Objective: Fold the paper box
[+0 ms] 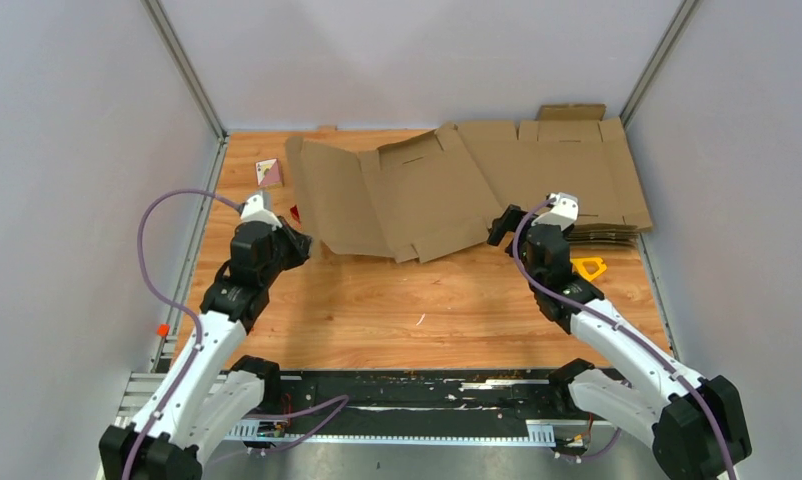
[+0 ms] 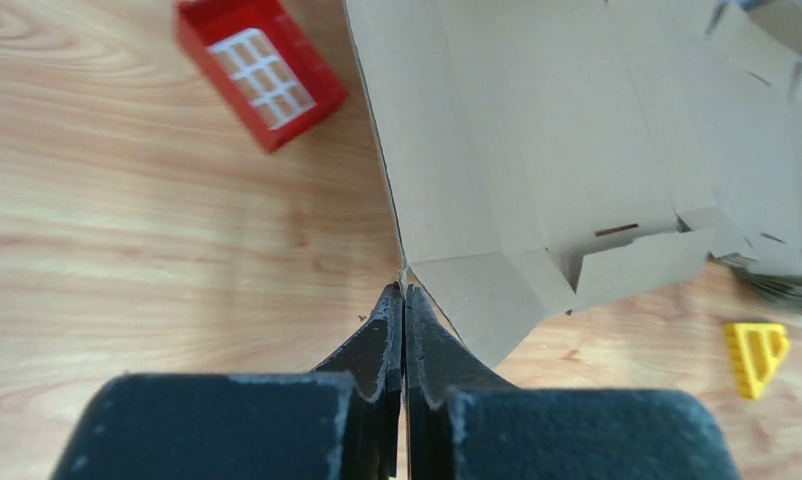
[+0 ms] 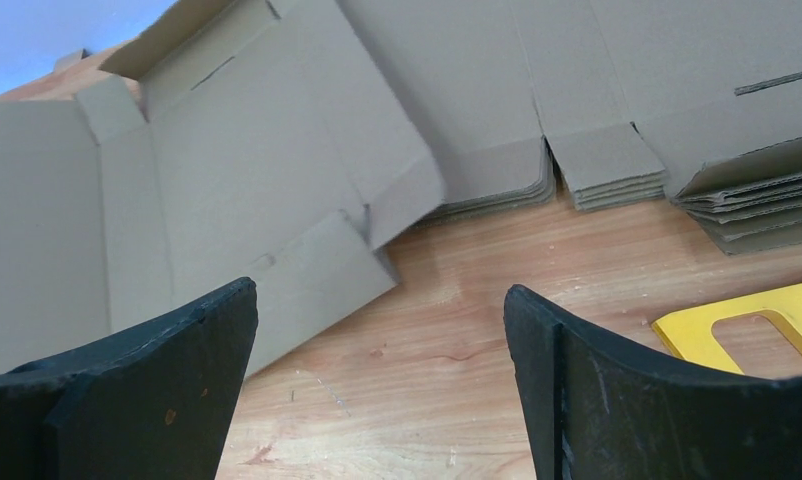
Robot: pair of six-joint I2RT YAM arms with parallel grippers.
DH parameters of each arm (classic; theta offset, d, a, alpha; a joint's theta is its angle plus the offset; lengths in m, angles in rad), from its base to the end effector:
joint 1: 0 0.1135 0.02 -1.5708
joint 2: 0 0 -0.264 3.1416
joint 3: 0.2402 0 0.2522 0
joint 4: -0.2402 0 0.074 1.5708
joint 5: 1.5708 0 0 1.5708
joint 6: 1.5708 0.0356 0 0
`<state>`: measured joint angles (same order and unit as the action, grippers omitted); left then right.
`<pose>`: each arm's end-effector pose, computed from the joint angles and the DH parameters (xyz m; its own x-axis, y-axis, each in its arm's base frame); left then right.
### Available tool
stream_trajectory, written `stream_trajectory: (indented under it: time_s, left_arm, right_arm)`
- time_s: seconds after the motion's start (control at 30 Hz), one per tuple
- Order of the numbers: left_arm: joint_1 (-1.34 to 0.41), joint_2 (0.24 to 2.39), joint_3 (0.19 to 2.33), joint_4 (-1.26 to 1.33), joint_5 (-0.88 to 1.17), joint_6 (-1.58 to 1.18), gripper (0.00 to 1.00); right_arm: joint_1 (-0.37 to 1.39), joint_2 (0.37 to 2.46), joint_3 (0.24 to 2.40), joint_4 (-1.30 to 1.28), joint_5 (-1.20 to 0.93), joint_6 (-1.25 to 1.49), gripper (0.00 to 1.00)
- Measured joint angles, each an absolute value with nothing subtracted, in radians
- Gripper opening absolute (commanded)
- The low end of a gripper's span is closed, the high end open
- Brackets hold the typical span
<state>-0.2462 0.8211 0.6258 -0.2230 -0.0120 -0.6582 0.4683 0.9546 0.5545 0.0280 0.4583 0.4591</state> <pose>0.1865 -0.0464 0.2735 -0.4542 -0.5165 -0.7259 -0.0566 0.8299 -0.5551 0.1990 0.0830 0.2503 -0.3072 0.2900 -0.9064 0.1106 0.9569 0.2686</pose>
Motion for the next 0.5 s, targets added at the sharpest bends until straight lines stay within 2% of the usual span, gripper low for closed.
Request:
stream_trajectory:
  time_s: [0.23,0.5]
  left_arm:
    - [-0.246,0.667,0.620,-0.395,-0.187,-0.585,0.00]
    - [-0.246,0.651,0.628,-0.466,-0.230,-0.503,0.00]
  right_arm:
    - [0.468,0.997,0.556,0.028,0.412,0.429,0.96]
    - [0.452,1.131,0.630,-0.014,0.299,0.371,0.98]
